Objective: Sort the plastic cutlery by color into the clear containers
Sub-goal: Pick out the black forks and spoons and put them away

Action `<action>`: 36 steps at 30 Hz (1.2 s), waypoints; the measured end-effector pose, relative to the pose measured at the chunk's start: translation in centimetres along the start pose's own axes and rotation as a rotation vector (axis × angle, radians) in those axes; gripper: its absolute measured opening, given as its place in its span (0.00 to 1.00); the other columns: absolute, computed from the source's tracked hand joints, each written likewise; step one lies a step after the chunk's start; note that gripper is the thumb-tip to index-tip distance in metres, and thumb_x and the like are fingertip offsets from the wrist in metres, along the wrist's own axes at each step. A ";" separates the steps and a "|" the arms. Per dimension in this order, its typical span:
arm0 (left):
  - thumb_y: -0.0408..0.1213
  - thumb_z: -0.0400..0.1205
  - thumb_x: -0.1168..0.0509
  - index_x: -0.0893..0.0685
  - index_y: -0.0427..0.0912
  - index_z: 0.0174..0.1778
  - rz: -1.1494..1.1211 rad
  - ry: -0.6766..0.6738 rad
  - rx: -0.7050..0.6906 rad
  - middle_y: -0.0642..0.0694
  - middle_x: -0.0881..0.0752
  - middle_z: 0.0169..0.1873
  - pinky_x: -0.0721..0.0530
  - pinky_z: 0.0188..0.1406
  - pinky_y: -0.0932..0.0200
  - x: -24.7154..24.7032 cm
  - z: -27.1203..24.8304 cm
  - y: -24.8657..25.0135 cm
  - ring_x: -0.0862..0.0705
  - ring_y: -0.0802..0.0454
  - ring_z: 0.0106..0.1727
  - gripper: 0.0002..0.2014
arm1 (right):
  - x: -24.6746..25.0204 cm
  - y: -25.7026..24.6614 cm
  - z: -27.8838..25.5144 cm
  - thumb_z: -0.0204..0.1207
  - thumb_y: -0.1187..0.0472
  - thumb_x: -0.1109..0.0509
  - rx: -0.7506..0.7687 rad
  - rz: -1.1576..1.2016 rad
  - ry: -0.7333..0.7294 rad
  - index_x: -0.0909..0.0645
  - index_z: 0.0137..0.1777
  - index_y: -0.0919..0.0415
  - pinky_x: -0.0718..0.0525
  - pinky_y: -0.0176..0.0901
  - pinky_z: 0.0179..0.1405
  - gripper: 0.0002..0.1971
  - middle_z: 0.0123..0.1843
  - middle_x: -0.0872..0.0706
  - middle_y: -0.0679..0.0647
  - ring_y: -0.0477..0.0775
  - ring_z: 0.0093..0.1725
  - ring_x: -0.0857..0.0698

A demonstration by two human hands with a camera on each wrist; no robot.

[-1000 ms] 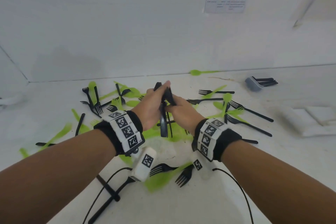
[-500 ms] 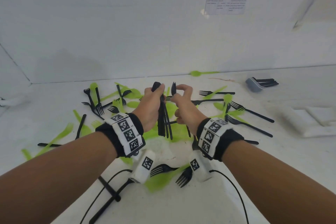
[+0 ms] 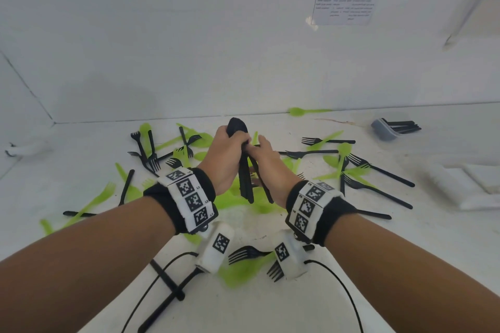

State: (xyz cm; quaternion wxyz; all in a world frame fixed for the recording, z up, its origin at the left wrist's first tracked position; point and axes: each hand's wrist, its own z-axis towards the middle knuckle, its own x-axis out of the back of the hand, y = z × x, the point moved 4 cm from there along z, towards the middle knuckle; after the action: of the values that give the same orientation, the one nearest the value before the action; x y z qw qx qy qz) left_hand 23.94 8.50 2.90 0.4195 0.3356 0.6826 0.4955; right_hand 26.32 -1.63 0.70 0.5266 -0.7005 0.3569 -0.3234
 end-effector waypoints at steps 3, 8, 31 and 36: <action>0.29 0.85 0.39 0.27 0.38 0.57 -0.098 0.089 -0.044 0.41 0.24 0.44 0.20 0.39 0.51 0.2 0.2 0.9 0.23 0.48 0.40 0.07 | -0.5 0.2 -0.4 0.84 0.29 0.46 -0.009 0.040 -0.052 0.28 0.70 0.54 0.11 0.51 0.50 0.30 0.58 0.16 0.55 0.55 0.51 0.12; 0.29 0.86 0.41 0.25 0.38 0.56 -0.278 0.049 -0.018 0.44 0.20 0.39 0.17 0.37 0.58 -0.2 0.0 1.6 0.19 0.51 0.39 0.05 | -1.5 -0.2 -0.4 0.88 0.34 0.51 0.045 0.033 -0.044 0.30 0.53 0.56 0.27 0.43 0.29 0.24 0.39 0.28 0.54 0.50 0.29 0.29; 0.27 0.81 0.30 0.17 0.50 0.58 0.903 -0.377 -0.498 0.57 0.12 0.53 0.18 0.33 0.67 -4.9 0.7 0.4 0.14 0.63 0.39 0.15 | 15.4 -1.4 -2.7 0.88 0.40 0.43 0.396 -1.436 0.160 0.26 0.79 0.43 0.20 0.60 0.57 0.22 0.61 0.19 0.54 0.62 0.59 0.21; 0.30 0.79 0.29 0.17 0.53 0.57 0.901 -0.391 -0.519 0.57 0.11 0.53 0.12 0.51 0.54 -12.0 2.3 -1.2 0.11 0.57 0.49 0.15 | 22.8 -1.5 -3.2 0.89 0.41 0.45 0.390 -1.486 0.192 0.27 0.80 0.44 0.23 0.58 0.61 0.22 0.64 0.19 0.53 0.61 0.62 0.22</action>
State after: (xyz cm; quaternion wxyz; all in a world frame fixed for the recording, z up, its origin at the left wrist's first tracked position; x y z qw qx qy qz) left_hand 31.05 -1.43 4.24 0.3539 0.5659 0.2366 0.7061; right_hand 36.13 -22.10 4.62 0.2519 -0.6198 -0.2260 -0.7080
